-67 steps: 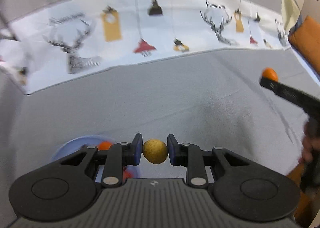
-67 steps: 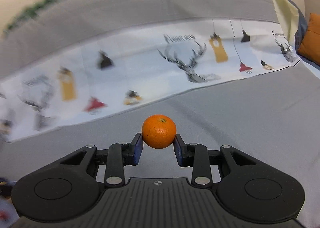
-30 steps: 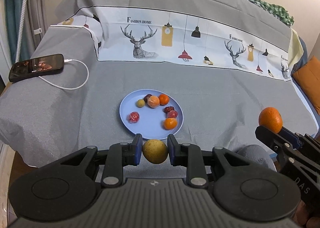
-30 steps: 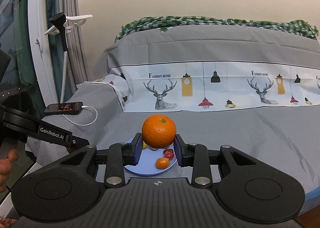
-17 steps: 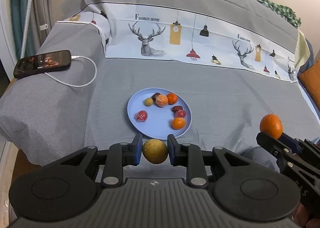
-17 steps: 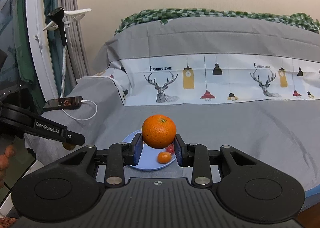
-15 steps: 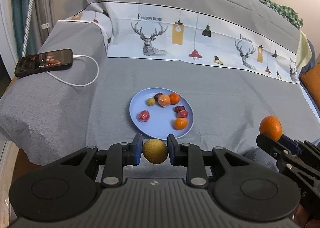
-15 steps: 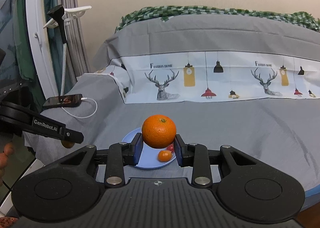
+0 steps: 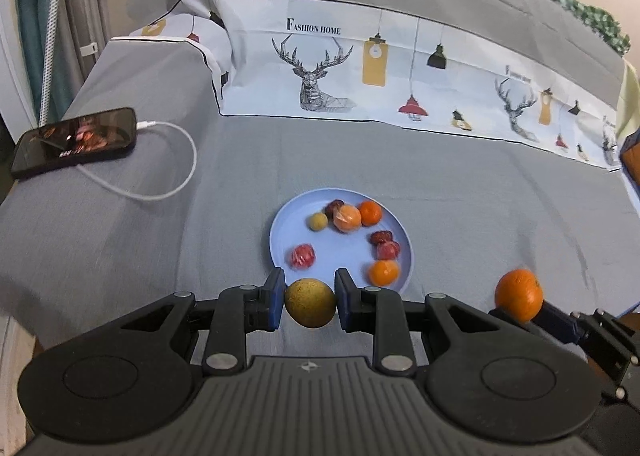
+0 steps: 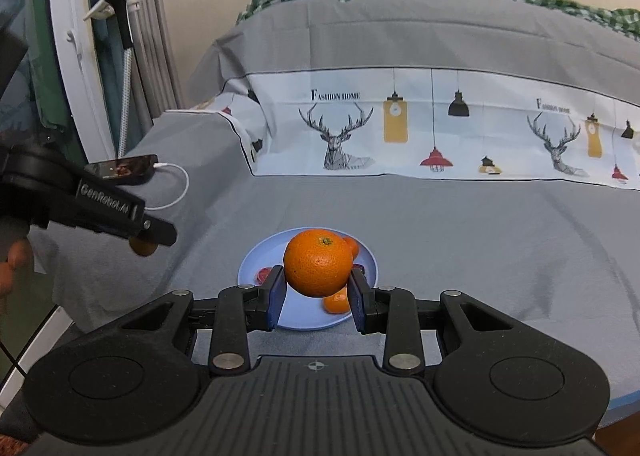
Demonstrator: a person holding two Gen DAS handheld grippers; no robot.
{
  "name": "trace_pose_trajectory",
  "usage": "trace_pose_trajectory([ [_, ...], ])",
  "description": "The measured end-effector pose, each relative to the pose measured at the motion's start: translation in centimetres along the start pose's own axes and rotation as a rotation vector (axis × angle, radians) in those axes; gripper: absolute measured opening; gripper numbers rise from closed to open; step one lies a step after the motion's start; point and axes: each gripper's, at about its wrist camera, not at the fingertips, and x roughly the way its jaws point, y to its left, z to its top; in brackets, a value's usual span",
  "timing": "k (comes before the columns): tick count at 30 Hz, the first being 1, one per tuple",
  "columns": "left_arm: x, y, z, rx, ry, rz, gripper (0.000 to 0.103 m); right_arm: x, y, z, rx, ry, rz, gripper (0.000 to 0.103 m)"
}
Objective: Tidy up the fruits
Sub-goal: 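Carry the yellow fruit in the left tool while the right tool carries the tangerine to the plate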
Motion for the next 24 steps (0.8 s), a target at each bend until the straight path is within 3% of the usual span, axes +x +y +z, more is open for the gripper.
trace_pose_trajectory([
  [11,7.2,0.1,3.6,0.021,0.06,0.043,0.029,7.1,-1.1,1.4,0.002,0.072,0.001,0.035],
  [24,16.8,-0.1,5.4,0.057,0.157,0.073,0.029,15.8,-1.9,1.0,-0.017,0.174,-0.024,0.035],
])
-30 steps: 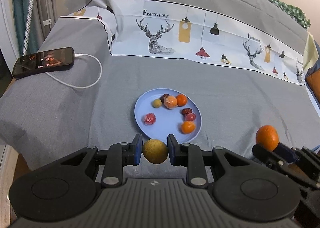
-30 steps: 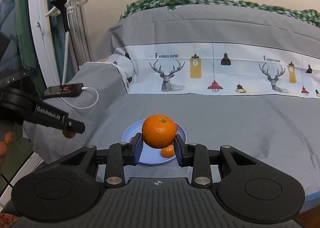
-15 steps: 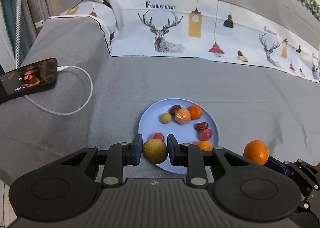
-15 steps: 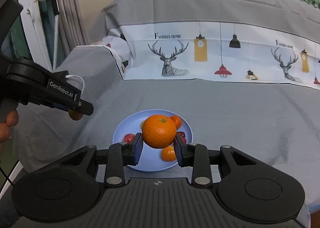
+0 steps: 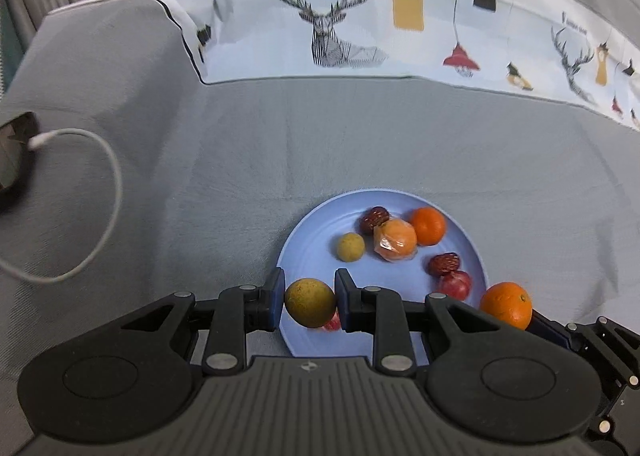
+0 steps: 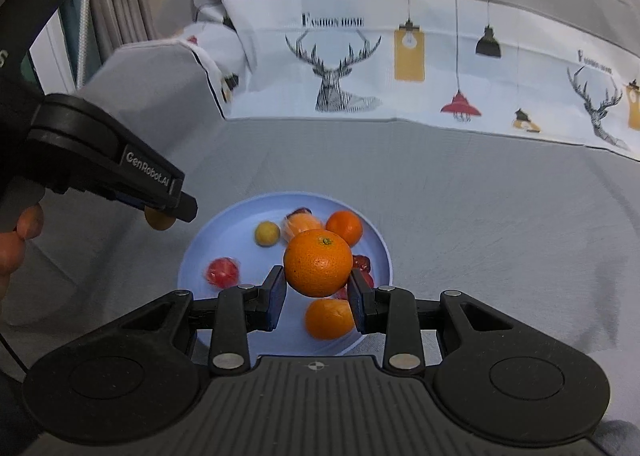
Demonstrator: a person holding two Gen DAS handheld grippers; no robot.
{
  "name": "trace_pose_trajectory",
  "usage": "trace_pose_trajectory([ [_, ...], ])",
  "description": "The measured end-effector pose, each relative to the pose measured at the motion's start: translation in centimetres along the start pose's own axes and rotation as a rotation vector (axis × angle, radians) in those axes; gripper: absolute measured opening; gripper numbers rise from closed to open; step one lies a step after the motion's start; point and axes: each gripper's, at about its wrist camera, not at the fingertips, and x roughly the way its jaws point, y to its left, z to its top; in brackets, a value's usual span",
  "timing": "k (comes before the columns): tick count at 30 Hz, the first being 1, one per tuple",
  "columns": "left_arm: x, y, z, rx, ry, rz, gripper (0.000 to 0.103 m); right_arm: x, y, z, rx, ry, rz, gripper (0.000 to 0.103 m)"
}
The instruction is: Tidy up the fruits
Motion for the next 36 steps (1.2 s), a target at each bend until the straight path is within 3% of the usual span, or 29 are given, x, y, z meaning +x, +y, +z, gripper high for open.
trace_pose_trajectory([
  [8,4.4,-0.7,0.5,0.037,0.049,0.017,0.03,4.2,-0.3,-0.4,-0.019,0.067,-0.008,0.035],
  [10,5.1,-0.9,0.5,0.048,0.04,0.016,0.034,5.2,-0.3,-0.5,-0.033,0.081,-0.015,0.035],
  [11,5.2,-1.0,0.5,0.058,0.033,0.01,0.055,5.6,-0.2,-0.5,-0.038,0.089,-0.02,0.036],
  [12,5.3,-1.0,0.6,0.063,0.033,0.01,0.09,6.0,-0.3,-0.5,-0.045,0.097,-0.019,0.037],
  [13,5.1,-1.2,0.7,0.06,0.028,0.014,0.102,6.4,-0.3,-0.4,-0.054,0.108,-0.01,0.043],
  [14,4.7,-1.2,0.7,0.057,0.002,0.016,0.103,6.7,-0.2,-0.2,-0.068,0.121,-0.003,0.066],
  [16,3.5,-1.1,0.5,0.076,-0.032,0.009,0.103,6.4,0.1,0.2,-0.091,0.117,-0.026,0.088],
  [18,2.6,-1.1,0.2,0.086,-0.014,0.023,0.103,4.9,0.1,0.3,-0.094,0.069,-0.033,0.09],
  [25,-2.9,-0.4,-2.7,0.034,-0.012,0.047,0.103,-1.5,0.0,-0.6,-0.03,0.06,-0.018,0.098],
  [32,-9.9,-0.4,-7.4,0.015,-0.079,0.109,0.103,-9.0,1.1,-2.8,0.008,-0.046,-0.12,0.102],
  [36,-12.5,-0.7,-9.1,0.013,-0.128,0.109,0.103,-11.6,1.3,-3.6,-0.002,-0.086,-0.135,0.102],
])
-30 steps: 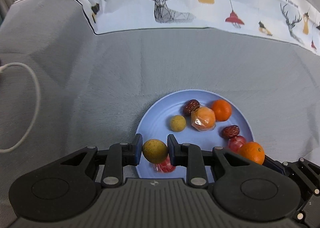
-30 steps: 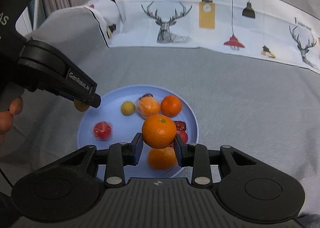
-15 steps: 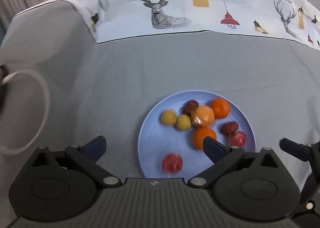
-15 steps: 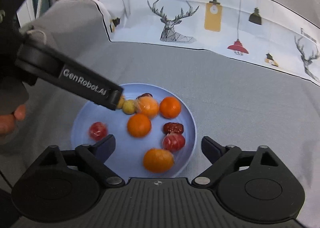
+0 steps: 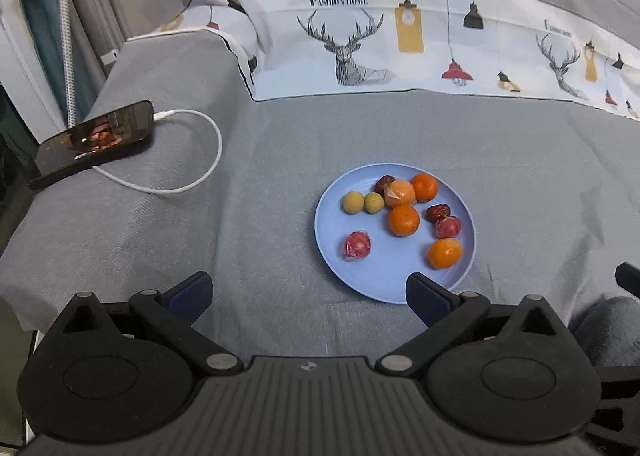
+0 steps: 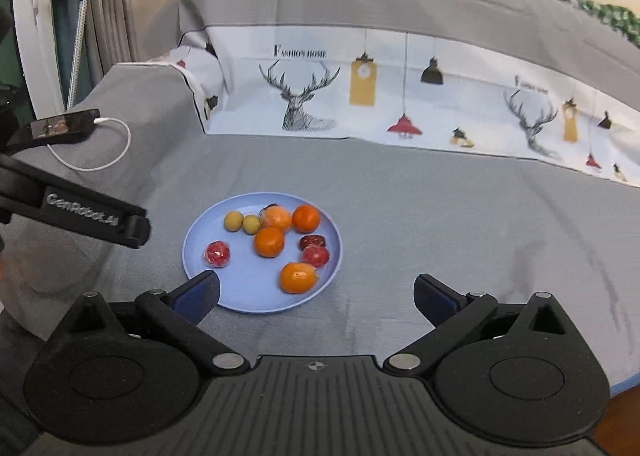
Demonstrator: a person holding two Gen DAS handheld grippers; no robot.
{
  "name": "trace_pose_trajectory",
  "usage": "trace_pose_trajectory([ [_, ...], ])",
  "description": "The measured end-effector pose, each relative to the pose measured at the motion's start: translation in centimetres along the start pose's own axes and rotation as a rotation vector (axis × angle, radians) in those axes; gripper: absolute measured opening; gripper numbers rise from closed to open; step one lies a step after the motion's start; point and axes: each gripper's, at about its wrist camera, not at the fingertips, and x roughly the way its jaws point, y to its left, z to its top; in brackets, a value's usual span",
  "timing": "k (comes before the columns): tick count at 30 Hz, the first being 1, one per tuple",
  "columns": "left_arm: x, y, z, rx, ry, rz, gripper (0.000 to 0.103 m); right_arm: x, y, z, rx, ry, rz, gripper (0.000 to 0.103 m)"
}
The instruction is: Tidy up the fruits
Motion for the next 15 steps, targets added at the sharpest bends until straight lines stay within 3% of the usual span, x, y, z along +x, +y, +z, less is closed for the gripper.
trace_pose_trajectory([
  [5,-1.2,-0.3,-1.0,0.011,-0.021,-0.007,0.103,-0.9,-0.2,-1.1,0.016,0.072,0.018,0.102],
  [15,-3.5,-1.1,-2.1,0.034,-0.059,-0.029,0.103,-4.5,0.7,-1.5,-0.047,-0.044,-0.025,0.102],
])
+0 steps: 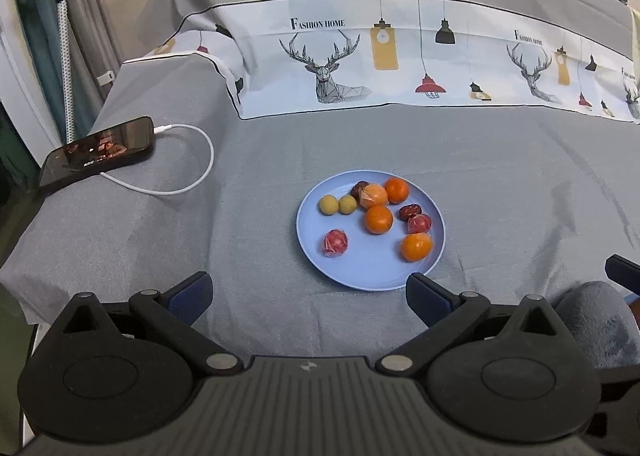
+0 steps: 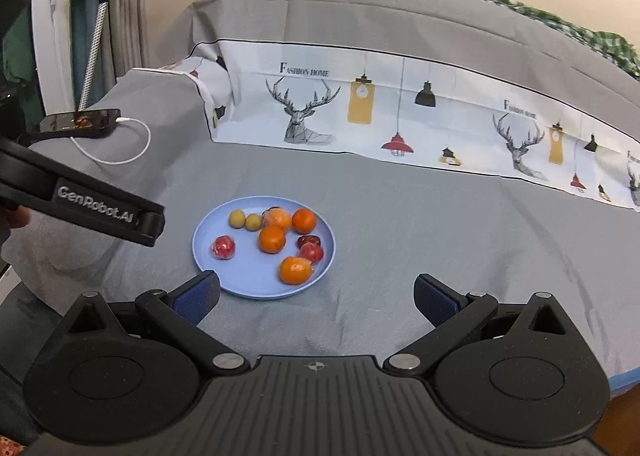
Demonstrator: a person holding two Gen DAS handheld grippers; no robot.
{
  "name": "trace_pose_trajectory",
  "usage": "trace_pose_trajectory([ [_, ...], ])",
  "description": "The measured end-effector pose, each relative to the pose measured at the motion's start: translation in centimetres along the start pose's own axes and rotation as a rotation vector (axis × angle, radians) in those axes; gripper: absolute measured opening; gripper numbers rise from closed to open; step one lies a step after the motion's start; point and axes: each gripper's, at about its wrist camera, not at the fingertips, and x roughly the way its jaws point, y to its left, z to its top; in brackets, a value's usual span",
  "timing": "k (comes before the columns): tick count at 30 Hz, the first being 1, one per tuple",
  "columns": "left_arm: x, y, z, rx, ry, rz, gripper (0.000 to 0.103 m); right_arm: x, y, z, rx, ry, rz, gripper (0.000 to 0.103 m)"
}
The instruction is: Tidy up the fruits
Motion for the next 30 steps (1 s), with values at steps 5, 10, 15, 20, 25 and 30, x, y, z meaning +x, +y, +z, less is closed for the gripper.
trace_pose_trajectory([
  [5,-0.19,-0.37,-0.48,0.014,0.012,0.007,0.103,0.07,-0.65,-0.15,0.038,0.011,-0.01,0.102],
  [10,-0.06,-0.35,-0.63,0.02,0.019,0.017,0.103,0.28,-0.49,-0.22,0.038,0.009,-0.006,0.102],
  [15,0.22,-0.33,-0.55,0.027,0.025,0.022,0.103,0.44,-0.53,-0.23,0.037,0.014,-0.003,0.102],
  [20,0.36,-0.44,-0.59,0.034,0.033,0.026,0.103,0.59,-0.5,-0.27,0.036,0.019,-0.002,0.102],
  [25,0.51,-0.34,-0.57,0.032,0.035,0.028,0.103,0.6,-0.37,-0.28,0.032,0.021,0.0,0.102],
  [30,0.6,-0.32,-0.57,0.03,0.036,0.031,0.103,0.62,-0.45,-0.25,0.033,0.023,-0.002,0.102],
])
